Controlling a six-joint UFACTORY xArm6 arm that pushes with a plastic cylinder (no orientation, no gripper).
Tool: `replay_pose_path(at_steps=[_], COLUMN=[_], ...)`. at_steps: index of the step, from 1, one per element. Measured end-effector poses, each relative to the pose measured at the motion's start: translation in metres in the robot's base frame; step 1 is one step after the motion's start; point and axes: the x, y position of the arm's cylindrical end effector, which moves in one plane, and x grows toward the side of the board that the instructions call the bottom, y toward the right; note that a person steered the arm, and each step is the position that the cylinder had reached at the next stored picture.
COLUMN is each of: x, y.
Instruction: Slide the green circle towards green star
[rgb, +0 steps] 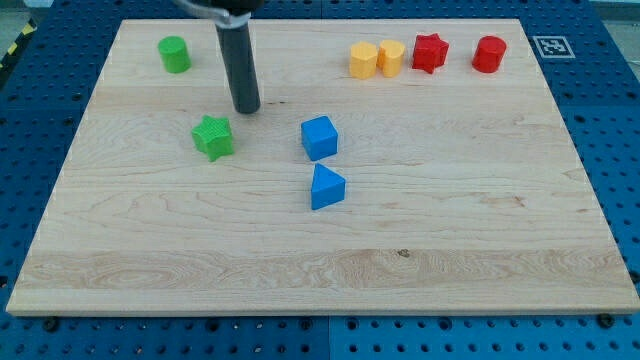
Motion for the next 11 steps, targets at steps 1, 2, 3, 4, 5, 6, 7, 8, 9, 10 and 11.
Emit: replay_pose_path(at_steps=[1, 2, 3, 4, 5, 6, 7, 8, 9, 10, 11], x=[-0.046, -0.084, -0.112, -0.126, -0.110, -0.104, -0.096, -0.082, -0.064, -0.045, -0.031], y=[-0.010, -0.038, -0.077, -0.123, -0.134, -0.119, -0.101, -0.097, -0.100, -0.107, -0.114])
